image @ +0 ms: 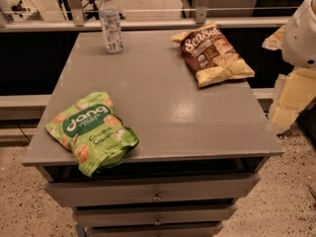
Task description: Knock blue plastic bottle over
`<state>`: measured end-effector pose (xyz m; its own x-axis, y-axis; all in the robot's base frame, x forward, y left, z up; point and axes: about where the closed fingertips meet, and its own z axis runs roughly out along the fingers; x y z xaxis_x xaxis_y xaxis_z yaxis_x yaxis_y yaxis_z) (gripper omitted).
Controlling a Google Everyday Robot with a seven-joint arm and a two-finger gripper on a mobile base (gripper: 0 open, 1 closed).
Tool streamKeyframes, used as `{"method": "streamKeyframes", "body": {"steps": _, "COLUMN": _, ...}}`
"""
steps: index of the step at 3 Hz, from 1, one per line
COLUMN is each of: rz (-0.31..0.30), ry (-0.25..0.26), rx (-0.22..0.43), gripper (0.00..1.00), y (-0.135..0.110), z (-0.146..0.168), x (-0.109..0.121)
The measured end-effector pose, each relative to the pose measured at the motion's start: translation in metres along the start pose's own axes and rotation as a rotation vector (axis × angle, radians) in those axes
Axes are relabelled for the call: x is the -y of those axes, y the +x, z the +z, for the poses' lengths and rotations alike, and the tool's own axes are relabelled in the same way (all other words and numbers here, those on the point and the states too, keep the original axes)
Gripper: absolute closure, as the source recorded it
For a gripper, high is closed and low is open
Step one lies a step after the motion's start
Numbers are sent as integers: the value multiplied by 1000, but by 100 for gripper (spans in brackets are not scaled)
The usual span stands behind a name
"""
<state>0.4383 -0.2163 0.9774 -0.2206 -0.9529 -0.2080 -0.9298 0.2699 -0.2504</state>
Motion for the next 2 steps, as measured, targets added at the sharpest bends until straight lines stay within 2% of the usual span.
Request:
{"method": "streamKeyframes", "body": {"steps": 1, "rz": 0, "ry": 0, "rx": 0, "gripper": 0, "y": 0, "z": 0, "x": 0}}
{"method": "streamKeyframes", "body": {"steps": 2, "rz": 16, "ry": 7, "rx": 49, "gripper": 0, "y": -12, "z": 12, "x": 11}}
